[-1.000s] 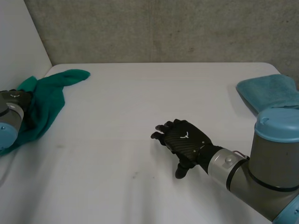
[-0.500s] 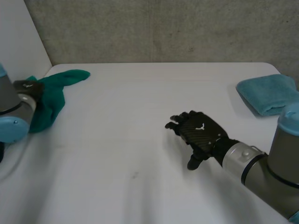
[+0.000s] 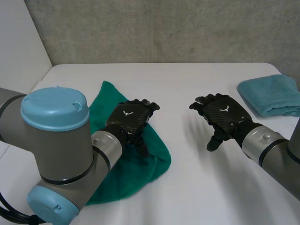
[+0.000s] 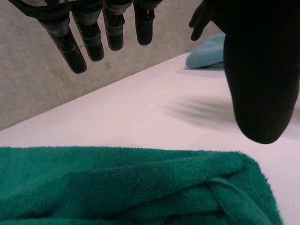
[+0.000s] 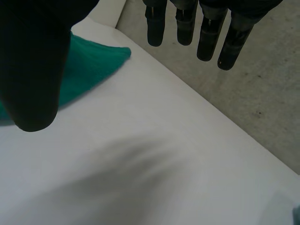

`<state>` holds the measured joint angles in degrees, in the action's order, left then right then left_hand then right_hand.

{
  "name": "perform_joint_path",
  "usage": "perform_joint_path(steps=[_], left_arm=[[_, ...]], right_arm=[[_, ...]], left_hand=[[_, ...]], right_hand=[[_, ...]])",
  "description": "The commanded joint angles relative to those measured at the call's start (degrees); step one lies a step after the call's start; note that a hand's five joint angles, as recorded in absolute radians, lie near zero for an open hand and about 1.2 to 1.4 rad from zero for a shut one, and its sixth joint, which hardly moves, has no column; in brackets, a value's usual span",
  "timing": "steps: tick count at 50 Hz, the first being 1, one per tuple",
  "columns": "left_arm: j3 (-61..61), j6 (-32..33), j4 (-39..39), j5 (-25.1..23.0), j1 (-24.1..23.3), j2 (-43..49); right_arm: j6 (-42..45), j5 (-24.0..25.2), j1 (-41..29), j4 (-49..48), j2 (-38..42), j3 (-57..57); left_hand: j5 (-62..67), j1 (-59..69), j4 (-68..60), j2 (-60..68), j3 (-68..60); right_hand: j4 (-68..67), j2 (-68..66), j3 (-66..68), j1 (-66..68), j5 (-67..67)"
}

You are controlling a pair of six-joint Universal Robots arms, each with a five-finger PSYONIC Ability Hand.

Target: Fold the laundry.

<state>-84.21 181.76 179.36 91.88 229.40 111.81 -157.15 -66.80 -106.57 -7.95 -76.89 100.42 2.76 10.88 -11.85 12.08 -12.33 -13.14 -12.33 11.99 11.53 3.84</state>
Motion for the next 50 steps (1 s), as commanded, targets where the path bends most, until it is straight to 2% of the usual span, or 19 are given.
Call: perform_joint_path(steps=[1,5,9,16,20,26,31,35,37,42,50], left_arm=[[2.03,7.28,0.03,0.05,9.89,0.69],[2.03,9.66,0.20,-0.82,17.02,1.13],[2.90,12.03,1.08,-2.05,20.99,1.65],[6.77,16.60,0.56,-5.13,24.69,8.24],[5.90,18.45,-2.42,-5.31,27.06,8.25],[4.84,18.89,-6.29,-7.24,26.80,8.69],[4.40,19.07,-6.74,-6.63,26.62,8.87],[4.66,19.07,-6.48,-5.66,27.15,8.95],[5.19,18.89,-6.47,-4.09,27.50,8.95],[5.19,18.89,-6.39,-2.41,27.42,8.43],[5.28,18.80,-5.77,-2.67,26.45,5.70]], right_arm=[[0.26,-0.26,0.05,0.56,0.16,-0.66],[0.00,-0.44,-0.04,0.74,0.16,-0.83],[-0.70,-1.67,-1.53,1.62,0.33,-1.01],[-4.12,-6.41,-9.95,3.29,2.78,-2.94],[-4.92,-8.43,-14.35,3.38,6.21,-5.48],[-5.80,-9.84,-17.52,3.55,12.98,-10.93],[-5.71,-10.90,-19.72,6.62,18.16,-17.60],[-5.71,-10.99,-20.25,8.56,20.28,-21.65],[-5.89,-10.99,-20.43,8.83,20.90,-23.06],[-7.29,-11.07,-21.04,10.23,23.71,-27.81],[-15.99,-10.81,-22.45,20.76,31.09,-38.88]], left_hand=[[-2.55,-0.67,1.64,-1.87,2.12],[-1.21,0.68,0.30,-0.53,0.78],[-0.36,1.52,-0.55,0.32,-0.07],[1.99,3.87,-2.90,2.67,-2.42],[5.18,7.06,-6.08,5.85,-5.61],[9.72,11.60,-10.63,10.40,-10.15],[17.95,19.84,-18.86,18.63,-18.39],[35.09,36.97,-36.00,35.77,-35.52],[51.73,53.61,-52.64,52.41,-52.16],[66.06,67.95,-66.97,66.74,-66.49],[67.24,69.12,-68.15,67.92,-67.67]], right_hand=[[3.14,2.33,-1.99,-1.53,-3.84],[3.14,2.33,-1.99,-1.53,-3.84],[3.14,2.33,-1.99,-1.53,-3.84],[3.14,2.33,-1.99,-1.53,-3.84],[3.14,2.33,-1.99,-1.53,-3.84],[3.14,2.33,-1.99,-1.53,-3.84],[3.14,2.33,-1.99,-1.53,-3.84],[3.14,2.33,-1.99,-1.53,-3.84],[3.14,2.33,-1.99,-1.53,-3.84],[3.14,2.33,-1.99,-1.53,-3.84],[3.14,2.33,-1.99,-1.53,-3.84]])
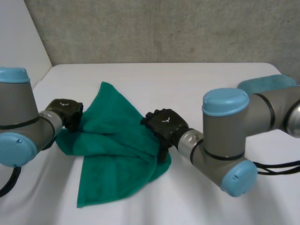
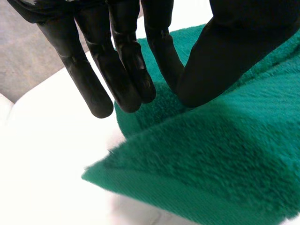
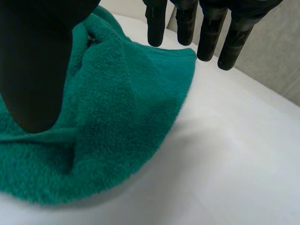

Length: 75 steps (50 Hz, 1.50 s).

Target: Fold the laundry.

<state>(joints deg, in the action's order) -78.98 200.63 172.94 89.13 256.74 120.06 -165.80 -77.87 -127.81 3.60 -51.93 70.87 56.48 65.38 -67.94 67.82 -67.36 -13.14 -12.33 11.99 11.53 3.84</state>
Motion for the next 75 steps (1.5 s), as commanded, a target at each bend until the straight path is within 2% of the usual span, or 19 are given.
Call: perform_joint_path(steps=[1,4,6,9,12,18,22,26,30,34,36,37,39,40,44,51,60,69,75], left_arm=[[0.23,0.12,0.82,0.08,-0.97,-2.81],[0.93,0.38,1.52,0.08,-1.50,-2.90],[1.72,0.47,2.05,0.00,-2.20,-2.29],[2.43,1.17,2.40,-0.09,-2.82,-1.50],[2.78,3.79,2.49,-0.62,-2.91,0.34],[3.13,10.04,2.66,-3.25,-2.65,3.77],[3.40,11.89,2.66,-4.22,-2.56,6.06],[4.80,12.07,2.75,-4.31,-2.64,8.60],[6.56,12.07,2.66,-4.22,-2.82,10.72],[8.84,11.98,2.58,-3.87,-3.09,11.69],[9.28,11.63,2.58,-3.78,-3.26,11.69],[9.37,11.54,2.58,-3.70,-3.35,11.60],[9.46,11.28,2.58,-3.61,-4.14,11.34],[9.46,11.28,2.58,-3.61,-4.57,11.07],[8.76,10.32,2.40,-3.08,-6.16,6.69],[8.32,1.97,2.22,-1.41,-8.44,-5.52],[7.44,-4.36,2.14,-0.44,-9.50,-21.16],[2.61,-8.05,-0.58,-0.27,-12.31,-24.17],[-6.44,-16.04,-4.81,-0.35,-16.00,-21.37]], right_arm=[[-7.52,0.18,-1.30,9.84,6.40,-9.61],[-7.96,0.44,-1.38,11.25,6.58,-9.26],[-7.96,0.44,-1.38,10.99,6.58,-8.82],[-7.88,0.35,-1.38,10.11,6.76,-8.38],[-7.79,0.35,-1.38,9.67,7.02,-8.20],[-7.17,-0.44,-1.38,8.62,7.11,-8.03],[-6.91,-2.54,-1.38,6.95,7.02,-7.76],[-6.82,-3.51,-1.30,6.42,6.76,-6.98],[-6.29,-3.60,-1.30,5.63,6.58,-6.18],[-5.68,-3.78,-1.30,5.28,6.67,-5.74],[-5.50,-3.78,-1.30,5.19,6.67,-5.74],[-5.07,-3.69,-1.30,5.10,6.58,-5.83],[-4.36,-3.78,-1.12,5.02,6.23,-6.09],[-3.92,-3.69,-1.03,4.84,5.97,-6.35],[2.21,-3.69,-0.24,3.44,1.68,-8.28],[12.15,-4.48,3.00,3.43,-6.50,-13.99],[13.48,-4.83,3.98,2.91,-15.91,-17.69],[14.62,-4.57,5.12,3.17,-18.38,-14.71],[19.01,-4.39,5.12,4.75,-17.94,-10.23]], left_hand=[[13.52,14.62,-12.06,12.18,-12.64],[10.88,11.97,-9.41,9.54,-10.00],[-10.76,-9.66,12.22,-12.09,11.63],[-32.48,-31.38,33.94,-33.81,33.36],[-41.42,-40.33,42.89,-42.76,42.30],[-43.15,-42.05,44.61,-44.48,44.02],[-42.81,-41.71,44.27,-44.15,43.69],[-40.63,-39.53,42.09,-41.96,41.51],[-27.54,-26.44,29.00,-28.87,28.41],[5.53,6.63,-4.07,4.20,-4.66],[13.50,14.59,-12.03,12.16,-12.62],[13.52,14.62,-12.06,12.18,-12.64],[13.52,14.62,-12.06,12.18,-12.64],[13.52,14.62,-12.06,12.18,-12.64],[13.52,14.62,-12.06,12.18,-12.64],[13.52,14.62,-12.06,12.18,-12.64],[13.52,14.62,-12.06,12.18,-12.64],[13.52,14.62,-12.06,12.18,-12.64],[13.52,14.62,-12.06,12.18,-12.64]], right_hand=[[3.14,2.33,-1.99,-1.53,-3.84],[3.14,2.33,-1.99,-1.53,-3.84],[3.14,2.33,-1.99,-1.53,-3.84],[2.05,1.25,-0.90,-0.45,-2.75],[-3.64,-4.45,4.79,5.25,2.94],[-16.44,-17.25,17.59,18.05,15.75],[-29.87,-30.68,31.02,31.48,29.18],[-33.28,-34.09,34.43,34.89,32.58],[-32.27,-33.08,33.42,33.88,31.58],[-31.26,-32.06,32.41,32.87,30.56],[-34.43,-35.24,35.58,36.04,33.74],[-48.94,-49.75,50.09,50.55,48.25],[-65.49,-66.29,66.64,67.09,64.79],[-66.85,-67.65,68.00,68.45,66.15],[-66.86,-67.67,68.01,68.47,66.16],[-66.86,-67.67,68.01,68.47,66.16],[-66.86,-67.67,68.01,68.47,66.16],[-66.86,-67.67,68.01,68.47,66.16],[-66.86,-67.67,68.01,68.47,66.16]])
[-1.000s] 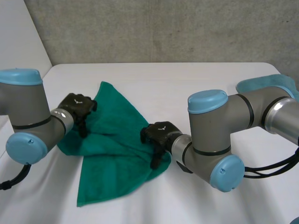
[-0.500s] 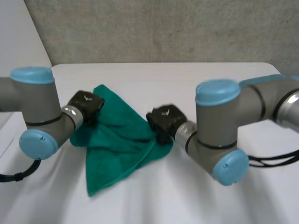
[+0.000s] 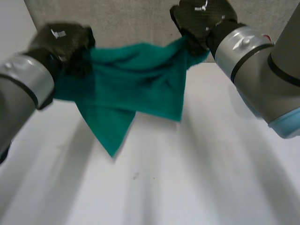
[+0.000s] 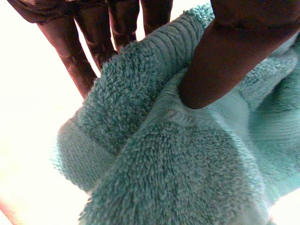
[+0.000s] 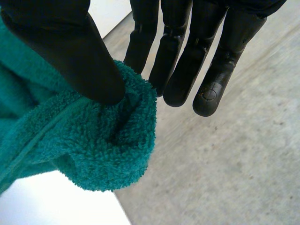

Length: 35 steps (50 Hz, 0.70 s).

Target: Fold the laundry.

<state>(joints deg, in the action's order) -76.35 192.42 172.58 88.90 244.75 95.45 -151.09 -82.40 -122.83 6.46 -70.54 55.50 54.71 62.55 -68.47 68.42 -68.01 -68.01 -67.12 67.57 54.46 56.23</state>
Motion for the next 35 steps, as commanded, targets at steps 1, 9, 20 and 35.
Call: perform_joint_path(steps=[1,9,20,35], left_arm=[[-9.95,-9.07,-4.45,-0.13,-4.89,4.29],[-11.28,-15.50,-4.62,2.68,-11.93,10.98],[-8.55,-14.36,-4.62,2.85,-11.40,7.74],[-14.26,-3.38,-3.31,-10.93,5.38,7.90]], right_arm=[[5.10,0.14,0.13,2.06,0.93,5.67],[13.18,-1.00,0.40,6.19,7.87,8.31],[13.81,-7.42,3.56,4.09,8.14,8.84],[4.68,-0.05,3.12,4.52,-4.16,26.93]], left_hand=[[15.29,17.45,-11.53,11.58,-11.99],[6.96,9.12,-3.20,3.25,-3.66],[-54.71,-52.55,58.47,-58.42,58.01],[-46.09,-43.93,49.85,-49.80,49.38]], right_hand=[[-11.99,-12.88,12.43,25.54,13.77],[-11.99,-12.88,12.43,25.54,13.77],[58.01,57.12,-57.57,-44.46,-56.23],[58.01,57.12,-57.57,-44.46,-56.23]])
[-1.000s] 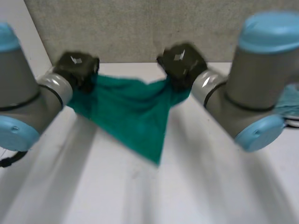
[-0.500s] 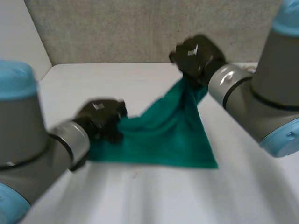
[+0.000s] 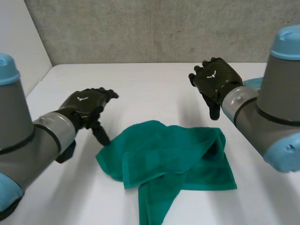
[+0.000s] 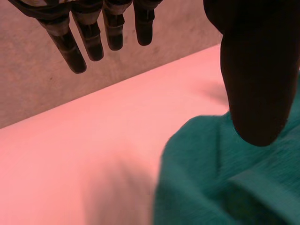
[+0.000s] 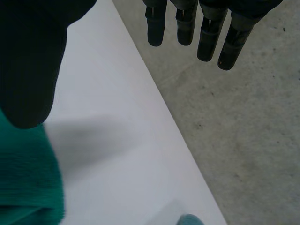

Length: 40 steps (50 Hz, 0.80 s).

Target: Fold the laundry.

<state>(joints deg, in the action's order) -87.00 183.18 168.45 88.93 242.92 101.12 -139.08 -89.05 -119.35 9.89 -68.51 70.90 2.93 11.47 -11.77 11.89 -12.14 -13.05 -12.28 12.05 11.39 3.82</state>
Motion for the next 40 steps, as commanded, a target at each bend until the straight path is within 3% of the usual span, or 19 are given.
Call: perform_joint_path(steps=[1,9,16,23,27,33,40], left_arm=[[-3.79,6.31,0.83,-11.84,7.48,3.28],[-5.90,9.03,1.18,-13.26,7.04,9.18],[-10.12,13.43,4.78,-13.08,7.31,9.18],[-12.84,14.84,7.06,-12.99,7.05,9.10],[-13.55,14.92,8.47,-12.91,6.61,9.10],[-13.81,14.84,10.31,-11.07,5.21,9.10],[-13.64,14.84,14.53,-5.88,2.30,9.18]], right_arm=[[-8.73,7.74,-0.27,1.45,-6.72,12.85],[-21.47,17.06,-0.09,-1.35,-7.78,24.10],[-24.83,18.83,-2.20,-9.18,-7.34,28.77],[-23.95,17.78,-5.98,-15.59,-1.99,28.42],[-23.69,16.63,-6.07,-19.29,1.18,27.28],[-22.20,14.26,-5.63,-20.08,1.89,25.96],[-23.25,14.61,-4.76,-19.82,-4.59,25.87]], left_hand=[[5.86,7.32,-7.02,6.90,-6.66],[10.07,11.53,-11.23,11.11,-10.86],[9.90,11.36,-11.06,10.94,-10.69],[9.40,10.86,-10.56,10.44,-10.19],[9.40,10.85,-10.56,10.44,-10.19],[9.40,10.85,-10.56,10.44,-10.19],[7.55,9.00,-8.71,8.59,-8.34]], right_hand=[[3.05,2.28,-2.05,-1.39,-3.82],[3.05,2.28,-2.05,-1.39,-3.82],[0.61,-0.15,0.38,1.04,-1.39],[-4.42,-5.19,5.42,6.08,3.65],[-14.34,-15.11,15.34,15.99,13.56],[-66.90,-67.67,67.90,68.55,66.12],[-66.95,-67.72,67.95,68.61,66.18]])
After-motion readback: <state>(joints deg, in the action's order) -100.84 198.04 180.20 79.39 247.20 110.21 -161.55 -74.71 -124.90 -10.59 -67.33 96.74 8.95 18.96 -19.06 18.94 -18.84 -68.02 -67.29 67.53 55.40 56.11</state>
